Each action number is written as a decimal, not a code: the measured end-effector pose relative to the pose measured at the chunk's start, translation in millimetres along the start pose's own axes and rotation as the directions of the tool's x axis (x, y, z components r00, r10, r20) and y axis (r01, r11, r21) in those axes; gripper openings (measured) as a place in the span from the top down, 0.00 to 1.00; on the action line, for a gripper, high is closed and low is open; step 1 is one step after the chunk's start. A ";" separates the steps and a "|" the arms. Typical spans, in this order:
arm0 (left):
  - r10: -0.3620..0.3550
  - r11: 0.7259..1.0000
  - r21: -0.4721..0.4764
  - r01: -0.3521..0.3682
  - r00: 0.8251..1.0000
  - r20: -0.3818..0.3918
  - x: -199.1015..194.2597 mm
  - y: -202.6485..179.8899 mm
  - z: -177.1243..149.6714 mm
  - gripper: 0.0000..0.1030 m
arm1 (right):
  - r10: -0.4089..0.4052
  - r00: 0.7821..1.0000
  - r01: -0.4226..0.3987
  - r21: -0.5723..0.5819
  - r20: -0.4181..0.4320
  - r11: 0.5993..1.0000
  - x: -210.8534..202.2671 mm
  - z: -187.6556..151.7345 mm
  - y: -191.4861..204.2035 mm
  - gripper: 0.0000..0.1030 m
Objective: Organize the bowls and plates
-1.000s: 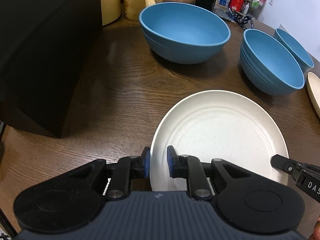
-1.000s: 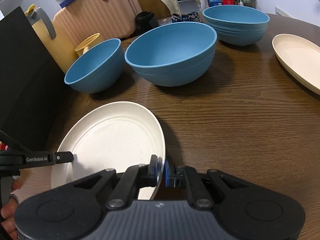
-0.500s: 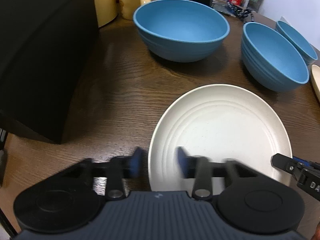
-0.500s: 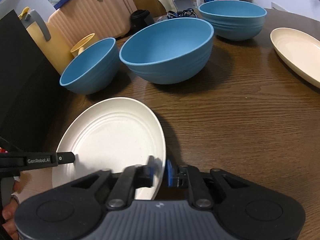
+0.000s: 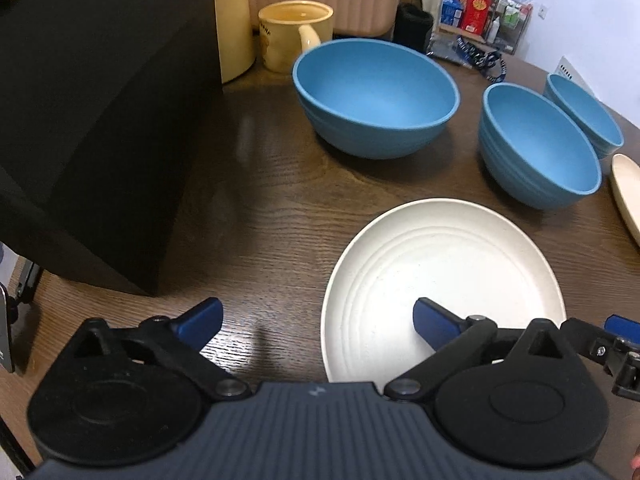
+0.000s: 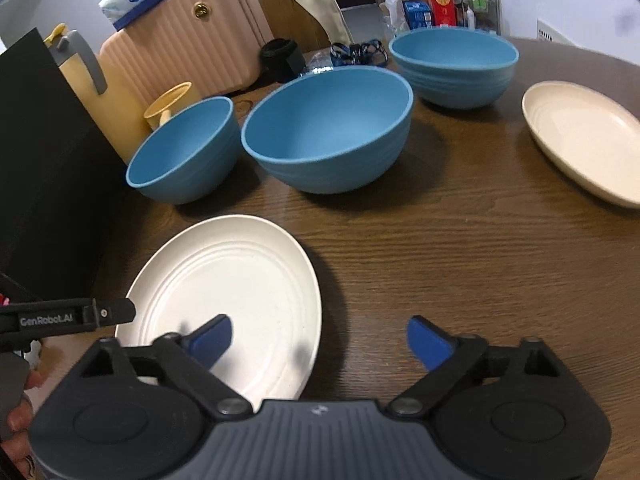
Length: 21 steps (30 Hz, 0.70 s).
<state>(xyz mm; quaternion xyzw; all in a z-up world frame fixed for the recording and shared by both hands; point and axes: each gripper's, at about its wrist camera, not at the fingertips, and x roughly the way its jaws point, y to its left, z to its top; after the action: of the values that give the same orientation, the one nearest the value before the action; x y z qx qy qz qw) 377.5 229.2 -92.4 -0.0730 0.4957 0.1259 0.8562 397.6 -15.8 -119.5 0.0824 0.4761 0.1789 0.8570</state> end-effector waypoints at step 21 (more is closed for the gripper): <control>-0.107 0.993 0.061 0.100 0.987 0.116 -70.1 -17.2 -7.1 0.00 | -0.067 0.994 0.063 0.058 0.083 0.996 -71.0 -19.2 -9.7 0.00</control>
<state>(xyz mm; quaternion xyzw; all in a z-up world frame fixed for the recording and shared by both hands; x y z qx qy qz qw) 343.1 201.0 -35.2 -0.0676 0.4425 0.0717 0.8913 349.3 -52.7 -76.9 0.0980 0.4465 0.1341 0.8792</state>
